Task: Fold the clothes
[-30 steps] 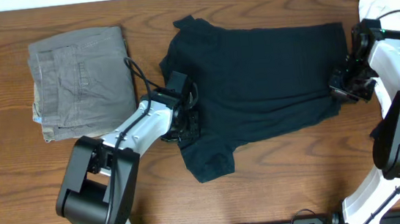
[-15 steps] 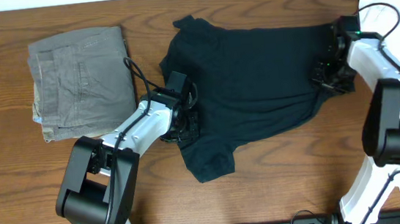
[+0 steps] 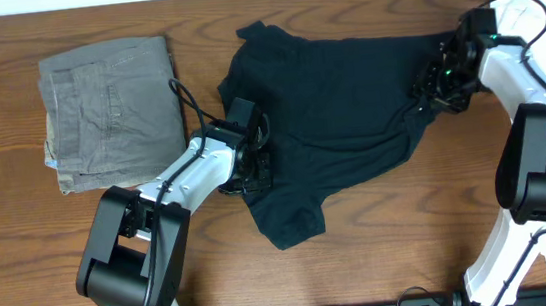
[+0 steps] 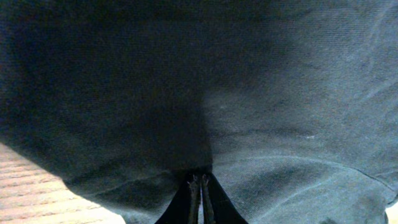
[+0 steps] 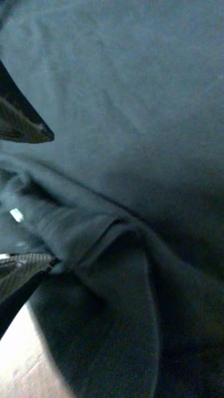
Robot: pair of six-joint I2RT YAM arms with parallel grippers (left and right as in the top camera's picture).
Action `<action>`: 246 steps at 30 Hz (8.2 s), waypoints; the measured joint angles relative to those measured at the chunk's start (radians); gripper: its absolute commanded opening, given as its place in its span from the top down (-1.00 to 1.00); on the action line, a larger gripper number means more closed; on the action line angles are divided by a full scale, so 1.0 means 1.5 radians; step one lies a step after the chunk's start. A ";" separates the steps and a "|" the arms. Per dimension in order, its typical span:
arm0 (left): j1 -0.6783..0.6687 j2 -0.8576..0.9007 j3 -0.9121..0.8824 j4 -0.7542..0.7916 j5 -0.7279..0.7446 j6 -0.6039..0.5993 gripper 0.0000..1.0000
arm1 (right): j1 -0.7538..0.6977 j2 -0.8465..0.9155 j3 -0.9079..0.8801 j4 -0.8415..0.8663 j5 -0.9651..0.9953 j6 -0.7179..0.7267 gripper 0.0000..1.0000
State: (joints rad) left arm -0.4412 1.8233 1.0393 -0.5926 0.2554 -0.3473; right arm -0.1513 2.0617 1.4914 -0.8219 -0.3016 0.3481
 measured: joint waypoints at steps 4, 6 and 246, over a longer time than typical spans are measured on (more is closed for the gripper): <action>0.000 0.000 0.000 0.001 0.000 0.000 0.87 | -0.008 0.001 0.039 -0.053 -0.010 -0.026 -0.17; 0.000 0.000 0.000 0.001 0.000 0.000 0.87 | -0.007 0.001 0.044 -0.067 -0.011 -0.033 -0.15; 0.001 -0.028 0.031 -0.106 -0.025 0.005 0.88 | -0.110 -0.095 -0.086 -0.193 0.132 -0.031 -0.38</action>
State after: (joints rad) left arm -0.4404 1.7813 1.0859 -0.7513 0.2173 -0.3393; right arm -0.3168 1.9194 1.3624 -1.1114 -0.1036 0.3012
